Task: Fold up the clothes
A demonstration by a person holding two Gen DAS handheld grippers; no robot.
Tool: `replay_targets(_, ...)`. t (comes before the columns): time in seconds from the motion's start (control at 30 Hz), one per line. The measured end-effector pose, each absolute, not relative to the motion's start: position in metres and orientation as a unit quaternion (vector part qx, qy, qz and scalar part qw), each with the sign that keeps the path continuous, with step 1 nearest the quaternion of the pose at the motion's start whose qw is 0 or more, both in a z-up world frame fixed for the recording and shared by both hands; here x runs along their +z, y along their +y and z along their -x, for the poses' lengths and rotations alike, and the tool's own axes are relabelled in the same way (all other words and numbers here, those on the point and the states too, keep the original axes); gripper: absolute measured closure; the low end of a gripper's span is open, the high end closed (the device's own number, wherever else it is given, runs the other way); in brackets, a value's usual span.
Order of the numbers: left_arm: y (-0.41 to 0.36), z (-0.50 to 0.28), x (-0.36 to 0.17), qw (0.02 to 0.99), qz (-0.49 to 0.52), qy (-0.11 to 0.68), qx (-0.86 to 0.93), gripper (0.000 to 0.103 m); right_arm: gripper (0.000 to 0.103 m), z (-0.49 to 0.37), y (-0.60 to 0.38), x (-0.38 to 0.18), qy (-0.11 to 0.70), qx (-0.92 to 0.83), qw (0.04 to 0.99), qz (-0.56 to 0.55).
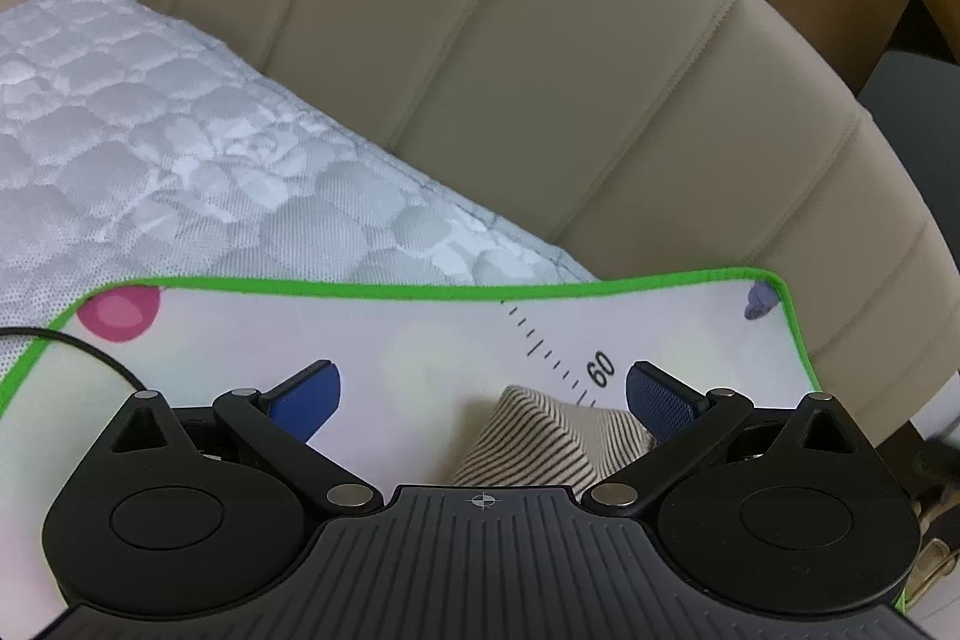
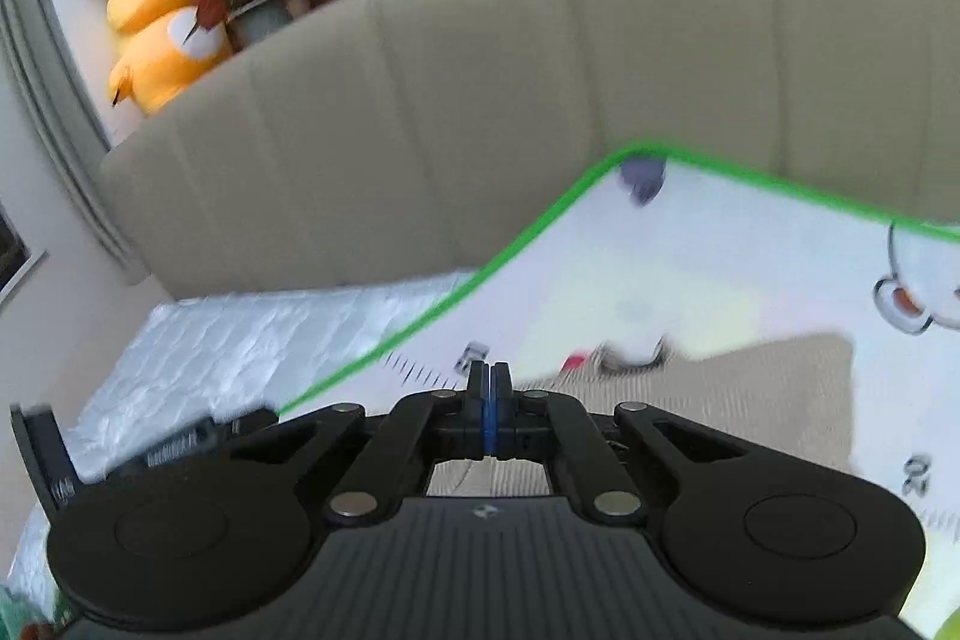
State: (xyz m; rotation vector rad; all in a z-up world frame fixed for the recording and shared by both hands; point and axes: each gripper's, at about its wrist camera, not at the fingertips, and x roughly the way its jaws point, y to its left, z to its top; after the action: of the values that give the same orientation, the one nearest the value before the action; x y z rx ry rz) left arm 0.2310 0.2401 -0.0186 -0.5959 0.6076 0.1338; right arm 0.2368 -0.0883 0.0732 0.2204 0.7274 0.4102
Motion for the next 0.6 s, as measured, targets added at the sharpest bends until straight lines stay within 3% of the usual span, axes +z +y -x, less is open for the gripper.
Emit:
replay_targets(0.1,0.241,-0.233,-0.020,0.906,0.294,0.296,0.068,0.000,0.099,-0.237,-0.085,0.062,0.411,0.235,0.870,-0.137)
replay_targets(0.13,0.241,-0.234,-0.021,0.905,0.296,0.297,0.069,0.000,0.091,-0.232,-0.080,0.052,0.433,0.247,0.856,-0.142)
replay_targets(0.17,0.241,-0.234,-0.021,0.905,0.296,0.298,0.069,0.000,0.076,-0.224,-0.072,0.038,0.453,0.253,0.843,-0.140)
replay_targets(0.23,0.241,-0.235,-0.023,0.904,0.296,0.301,0.068,0.000,0.056,-0.209,-0.059,0.007,0.489,0.258,0.821,-0.140)
replay_targets(0.5,0.243,-0.233,-0.020,0.905,0.299,0.297,0.067,0.000,0.057,-0.201,-0.032,-0.073,0.514,0.201,0.816,-0.173)
replay_targets(0.57,0.244,-0.234,-0.022,0.903,0.300,0.299,0.068,0.000,0.088,-0.200,-0.018,-0.073,0.512,0.221,0.816,-0.154)
replay_targets(0.6,0.244,-0.234,-0.022,0.903,0.301,0.299,0.069,0.000,0.089,-0.200,-0.015,-0.068,0.506,0.232,0.818,-0.144)
